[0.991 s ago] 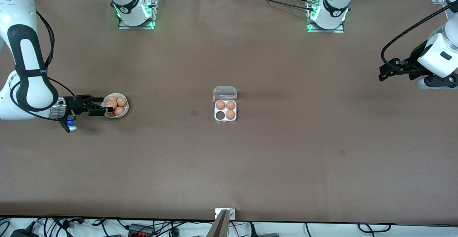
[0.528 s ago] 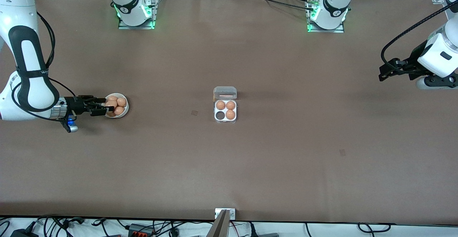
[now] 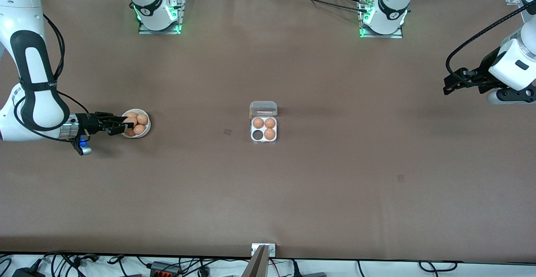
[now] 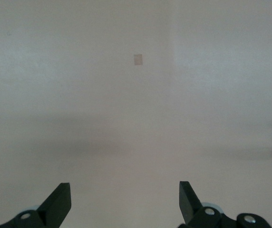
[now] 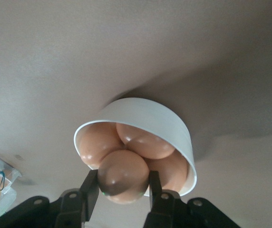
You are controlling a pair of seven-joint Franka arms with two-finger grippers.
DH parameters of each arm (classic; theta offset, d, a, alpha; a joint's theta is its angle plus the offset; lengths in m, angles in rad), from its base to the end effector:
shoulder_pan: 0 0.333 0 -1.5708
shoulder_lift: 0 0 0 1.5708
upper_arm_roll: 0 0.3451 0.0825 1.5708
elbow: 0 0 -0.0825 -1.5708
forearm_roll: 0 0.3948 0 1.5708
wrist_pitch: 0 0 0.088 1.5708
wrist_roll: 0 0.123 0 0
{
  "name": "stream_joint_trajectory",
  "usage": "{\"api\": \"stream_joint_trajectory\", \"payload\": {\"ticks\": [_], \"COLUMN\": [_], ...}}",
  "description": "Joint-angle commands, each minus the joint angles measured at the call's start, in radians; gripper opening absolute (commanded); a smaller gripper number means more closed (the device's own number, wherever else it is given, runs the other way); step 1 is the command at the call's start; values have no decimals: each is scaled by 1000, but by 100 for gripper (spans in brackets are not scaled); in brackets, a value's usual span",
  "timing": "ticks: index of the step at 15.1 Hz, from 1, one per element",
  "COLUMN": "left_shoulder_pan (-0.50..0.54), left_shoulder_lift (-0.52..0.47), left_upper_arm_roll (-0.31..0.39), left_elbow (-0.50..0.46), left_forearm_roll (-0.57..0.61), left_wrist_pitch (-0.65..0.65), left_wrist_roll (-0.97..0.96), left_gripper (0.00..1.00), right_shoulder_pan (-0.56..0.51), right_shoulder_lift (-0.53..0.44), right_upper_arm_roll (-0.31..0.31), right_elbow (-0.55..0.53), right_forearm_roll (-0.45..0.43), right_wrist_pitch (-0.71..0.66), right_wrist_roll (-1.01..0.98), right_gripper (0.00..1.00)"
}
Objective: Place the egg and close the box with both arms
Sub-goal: 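Grasp one brown egg from the bowl with the right gripper, then carry the egg with the right gripper over the clear egg box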
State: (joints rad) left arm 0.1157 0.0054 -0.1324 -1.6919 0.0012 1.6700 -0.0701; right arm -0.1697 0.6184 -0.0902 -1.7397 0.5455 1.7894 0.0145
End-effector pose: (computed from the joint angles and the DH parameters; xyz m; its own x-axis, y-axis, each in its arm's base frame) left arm 0.5709 -0.0092 0.5844 0.9982 0.0532 -0.0271 0.0532 -0.9986 -0.0024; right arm 0.6156 -0.1057 0.2028 0.7548 -0.3462 -0.5571 -0.5773 -0.7538 -0.3137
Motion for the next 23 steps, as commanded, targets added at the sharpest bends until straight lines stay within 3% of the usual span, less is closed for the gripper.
{"api": "stream_joint_trajectory", "payload": {"ticks": [1,7,15,17,20,23], "left_shoulder_pan": [10,10,10,10,10,10], "left_shoulder_lift": [-16,-16,-16,-16,-16,-16], "left_upper_arm_roll": [-7,-7,-7,-7,-7,-7], "left_elbow": [-2,-2,-2,0,0,1], "left_forearm_roll": [-15,-15,-15,-15,-15,-15], "left_wrist_pitch": [-9,-9,-9,-9,-9,-9], "left_wrist_roll": [21,21,21,21,21,21], "left_gripper": [100,100,100,100,100,100], "right_shoulder_pan": [-2,6,110,165,298,436], "right_shoulder_lift": [7,-2,-63,-63,-63,-57], "right_upper_arm_roll": [10,15,15,17,14,14], "right_elbow": [35,46,301,341,348,348], "right_forearm_roll": [2,-27,-304,-384,-401,-433], "right_wrist_pitch": [-16,-31,-188,-186,-160,-46], "right_wrist_roll": [-13,-16,-1,-13,2,7], "right_gripper": [18,14,12,12,12,12]}}
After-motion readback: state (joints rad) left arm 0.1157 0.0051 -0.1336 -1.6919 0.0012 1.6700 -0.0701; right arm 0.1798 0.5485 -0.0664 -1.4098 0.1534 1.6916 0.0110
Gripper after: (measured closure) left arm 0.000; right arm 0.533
